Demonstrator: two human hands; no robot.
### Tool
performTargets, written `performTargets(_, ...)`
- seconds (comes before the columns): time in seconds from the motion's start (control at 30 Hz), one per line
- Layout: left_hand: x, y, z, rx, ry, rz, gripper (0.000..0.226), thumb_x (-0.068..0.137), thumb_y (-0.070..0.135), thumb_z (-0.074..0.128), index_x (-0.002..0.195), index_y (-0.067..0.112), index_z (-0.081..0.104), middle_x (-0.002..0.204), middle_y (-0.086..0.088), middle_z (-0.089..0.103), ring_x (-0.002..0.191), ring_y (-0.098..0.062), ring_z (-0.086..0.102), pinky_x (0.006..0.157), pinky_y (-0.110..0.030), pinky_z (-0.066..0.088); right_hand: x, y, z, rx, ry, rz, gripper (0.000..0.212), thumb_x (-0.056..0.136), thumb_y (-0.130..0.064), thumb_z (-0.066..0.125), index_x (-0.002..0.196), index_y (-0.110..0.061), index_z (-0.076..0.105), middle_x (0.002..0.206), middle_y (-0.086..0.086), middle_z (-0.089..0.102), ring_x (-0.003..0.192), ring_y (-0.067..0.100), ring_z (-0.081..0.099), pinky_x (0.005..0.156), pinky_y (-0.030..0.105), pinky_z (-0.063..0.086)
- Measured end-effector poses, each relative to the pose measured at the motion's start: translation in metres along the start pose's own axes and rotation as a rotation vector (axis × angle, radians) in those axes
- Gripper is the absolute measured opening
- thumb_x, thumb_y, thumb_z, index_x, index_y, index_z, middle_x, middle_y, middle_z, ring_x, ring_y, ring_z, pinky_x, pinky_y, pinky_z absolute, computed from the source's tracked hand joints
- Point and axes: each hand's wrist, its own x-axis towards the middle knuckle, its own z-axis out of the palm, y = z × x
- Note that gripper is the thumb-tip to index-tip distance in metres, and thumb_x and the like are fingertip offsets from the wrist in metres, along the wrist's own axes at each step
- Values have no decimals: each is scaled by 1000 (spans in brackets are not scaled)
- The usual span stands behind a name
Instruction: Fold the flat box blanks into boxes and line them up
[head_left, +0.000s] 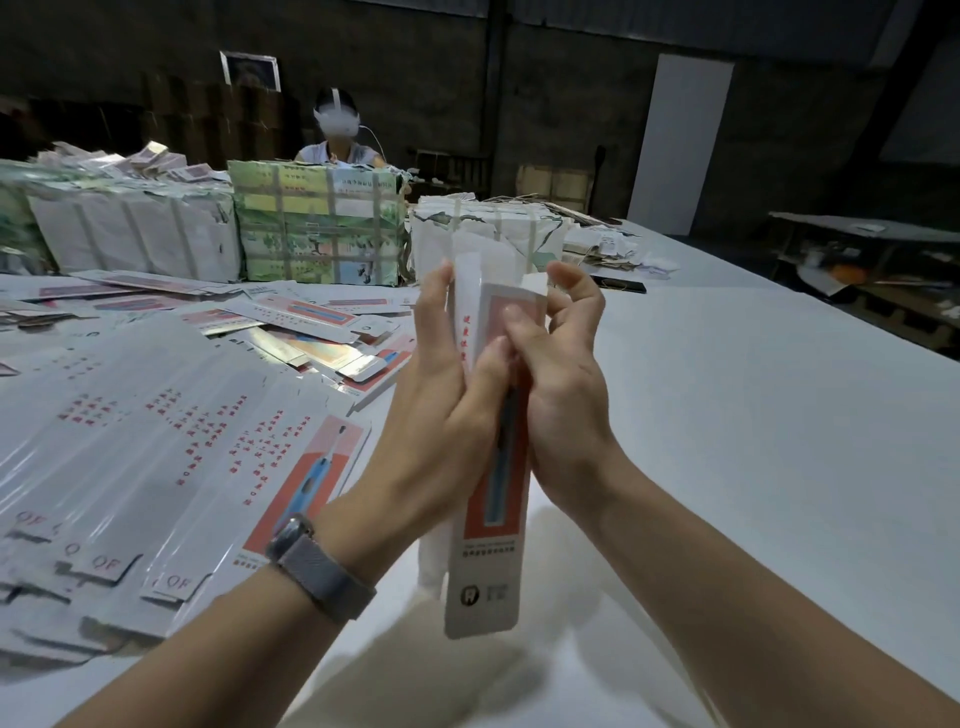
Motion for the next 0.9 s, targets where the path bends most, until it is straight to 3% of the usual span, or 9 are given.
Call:
performTargets(0.07,-4,1,3,-42,-17,-2,66,98,45,45,150,49,5,130,7,61,110,-5,66,95,-38,57,-1,1,1,41,-12,13,33,91,-26,49,118,-40,37,127,5,48,102,15,68,84,31,57)
performTargets(0.2,-3,-1,4,-153,-24,39,56,101,27,44,151,33,18,118,-6,66,107,-21,69,94,-51,56,-2,2,-1,127,-20,24,37,91,-22,49,123,-36,37,132,7,47,99,19,70,87,34,56)
performTargets(0.33,0,0,2,-326,-45,22,47,102,23,42,146,30,26,120,-10,65,107,-27,69,85,-39,59,2,2,-1,68,-21,15,35,91,-24,50,120,-39,38,120,0,50,107,20,65,91,36,56)
performTargets(0.43,-2,1,2,-379,-39,11,36,102,24,41,136,31,34,115,-17,65,100,-30,70,82,-40,61,0,0,1,-9,-37,31,31,94,-26,48,124,-32,42,129,12,48,113,32,61,96,50,54)
performTargets(0.57,-4,0,4,-367,-29,5,29,101,26,41,129,34,37,103,-20,62,83,-17,68,72,-28,56,-2,-1,2,-19,9,81,23,89,-28,49,112,-24,52,128,28,50,110,47,58,93,61,50)
performTargets(0.63,-4,0,4,-357,-40,19,27,102,26,40,128,33,38,102,-22,62,82,-19,68,71,-30,57,-3,0,1,-4,8,56,20,92,-24,47,110,-17,50,113,31,58,100,46,62,91,60,52)
performTargets(0.73,-3,-2,4,-350,-50,23,25,103,27,40,128,31,39,95,-16,64,78,-15,68,68,-26,56,-3,1,0,13,18,24,13,92,-21,47,103,-16,50,91,17,65,84,32,64,80,48,55)
performTargets(0.9,-3,-3,3,-384,-74,-21,24,101,29,41,125,35,42,86,4,66,72,-8,67,64,-20,53,2,0,-6,-24,30,-6,10,85,-19,52,95,-20,54,97,25,59,85,30,62,78,46,55)
